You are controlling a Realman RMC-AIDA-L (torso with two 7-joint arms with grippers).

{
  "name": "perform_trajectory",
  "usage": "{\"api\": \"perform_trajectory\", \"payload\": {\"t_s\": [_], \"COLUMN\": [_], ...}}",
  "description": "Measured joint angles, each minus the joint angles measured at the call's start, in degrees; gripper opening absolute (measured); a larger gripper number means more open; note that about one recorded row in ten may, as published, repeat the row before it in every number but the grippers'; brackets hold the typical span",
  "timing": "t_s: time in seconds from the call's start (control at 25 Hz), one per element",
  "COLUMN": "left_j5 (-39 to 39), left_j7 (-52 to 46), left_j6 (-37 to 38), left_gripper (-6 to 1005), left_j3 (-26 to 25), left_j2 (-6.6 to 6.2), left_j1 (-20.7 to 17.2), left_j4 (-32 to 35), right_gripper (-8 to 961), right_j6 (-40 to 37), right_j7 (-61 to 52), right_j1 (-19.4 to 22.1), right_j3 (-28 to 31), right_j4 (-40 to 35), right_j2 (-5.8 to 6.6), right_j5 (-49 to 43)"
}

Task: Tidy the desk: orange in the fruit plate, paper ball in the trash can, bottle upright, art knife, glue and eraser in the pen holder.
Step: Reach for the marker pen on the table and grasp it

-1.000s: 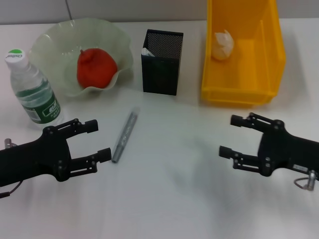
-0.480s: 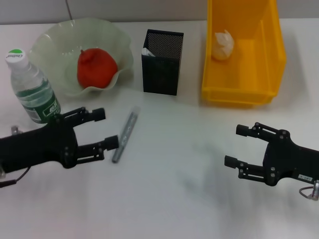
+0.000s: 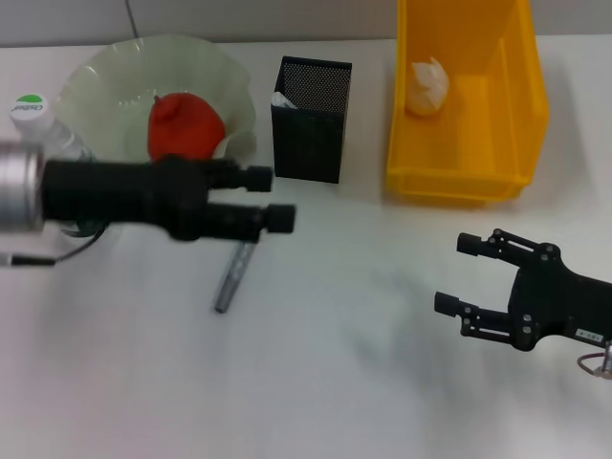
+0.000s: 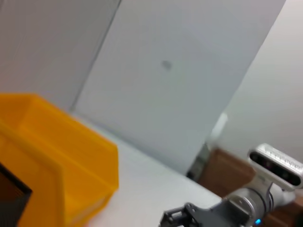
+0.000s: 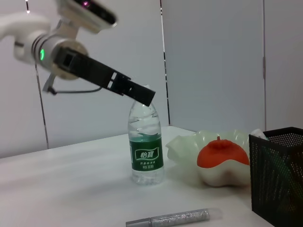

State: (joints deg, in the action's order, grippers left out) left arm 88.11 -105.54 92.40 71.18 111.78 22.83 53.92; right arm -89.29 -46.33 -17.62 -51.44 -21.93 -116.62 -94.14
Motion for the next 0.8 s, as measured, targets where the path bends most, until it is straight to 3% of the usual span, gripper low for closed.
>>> {"api": "perform_trajectory", "payload": {"t_s": [0.08, 0.12, 0.16, 0.24, 0.36, 0.4, 0.52, 0.6, 0.68, 0.72, 0.8], "left_j5": [2.2, 13.75, 19.27, 25.83, 29.53, 35.04, 35.04, 53.2, 53.2, 59.51, 61.45], "left_j7": [-4.72, -20.69, -25.39, -29.8, -32.37, -35.85, -35.85, -43.17, -43.17, -46.09, -48.09], "left_j6": [0.13, -0.06, -0.08, -0.07, -0.1, -0.15, -0.15, -0.38, -0.38, -1.6, -3.71], "left_gripper": [820, 820, 820, 820, 819, 819, 819, 819, 819, 819, 819], "left_j3": [-0.26, -2.29, -3.2, -3.71, -3.88, -4.03, -4.03, -3.55, -3.55, -0.98, 1.96], "left_j2": [0.06, 1.05, 1.71, 2.51, 3.03, 3.84, 3.84, 6.6, 6.6, 7.11, 7.18], "left_j1": [1.36, 6.91, 9.67, 12.8, 14.53, 17.04, 17.04, 24.26, 24.26, 26.96, 28.6], "left_j4": [2.07, 8.19, 9.61, 10.36, 10.53, 10.62, 10.62, 9.86, 9.86, 8.12, 5.37], "right_gripper": [796, 796, 796, 796, 796, 796, 796, 796, 795, 795, 795], "right_j6": [-0.01, 0.0, -0.01, -0.01, 0.0, -0.01, -0.01, -0.01, -0.01, -0.01, -0.01], "right_j7": [-0.01, -0.02, -0.02, -0.03, -0.03, -0.02, -0.02, 0.04, 0.14, 0.2, 0.27], "right_j1": [0.01, 0.03, 0.05, 0.06, 0.11, 0.11, 0.11, 0.11, 0.09, 0.08, 0.06], "right_j3": [0.13, 0.5, 0.77, 0.79, 0.8, 0.81, 0.81, 0.82, 0.83, 0.82, 0.82], "right_j4": [-0.03, -0.04, -0.05, -0.05, -0.05, -0.05, -0.05, -0.05, -0.05, -0.05, -0.05], "right_j2": [-0.01, -0.01, -0.01, -0.01, -0.01, -0.01, -0.01, 0.02, 0.04, 0.04, 0.06], "right_j5": [0.04, 0.04, 0.02, 0.02, 0.01, 0.01, 0.0, 0.0, 0.0, 0.0, 0.0]}}
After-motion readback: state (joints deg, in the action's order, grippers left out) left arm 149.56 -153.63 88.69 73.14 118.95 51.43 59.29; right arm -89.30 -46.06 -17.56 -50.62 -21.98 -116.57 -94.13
